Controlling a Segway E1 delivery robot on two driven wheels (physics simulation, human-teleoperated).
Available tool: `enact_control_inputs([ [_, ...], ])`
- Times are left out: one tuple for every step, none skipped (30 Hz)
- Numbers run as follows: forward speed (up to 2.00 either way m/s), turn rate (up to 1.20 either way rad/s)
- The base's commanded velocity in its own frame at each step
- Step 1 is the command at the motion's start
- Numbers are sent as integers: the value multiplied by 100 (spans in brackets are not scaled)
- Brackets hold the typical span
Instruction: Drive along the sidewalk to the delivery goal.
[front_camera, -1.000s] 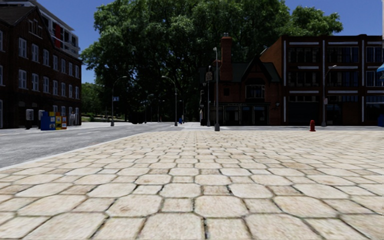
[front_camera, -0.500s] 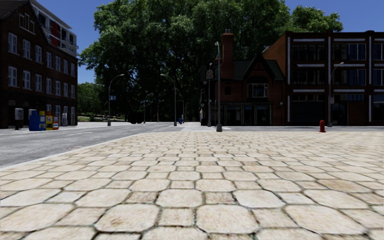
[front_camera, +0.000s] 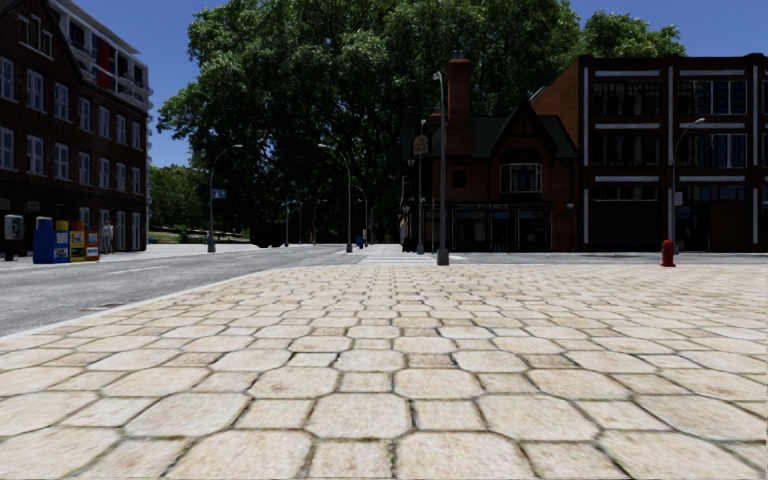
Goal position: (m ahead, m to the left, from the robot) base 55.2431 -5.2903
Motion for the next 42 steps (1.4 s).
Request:
enact_control_inputs([
  [196,0],
  [197,0],
  [194,0],
  [194,0],
  [194,0],
  [193,0],
  [193,0],
  [193,0],
  [193,0],
  [193,0],
  [193,0],
  [193,0],
  [193,0],
  [193,0],
  [193,0],
  [193,0],
  [193,0],
  [193,0],
  [193,0],
  [193,0],
  [193,0],
  [193,0],
  [192,0],
  [192,0],
  [192,0],
  [192,0],
  [192,0],
  [192,0],
  [192,0],
  [192,0],
  [192,0],
  [192,0],
  [192,0],
  [192,0],
  [192,0],
  [192,0],
  [192,0],
  [192,0],
  [192,0],
  [192,0],
  [192,0],
  [192,0],
])
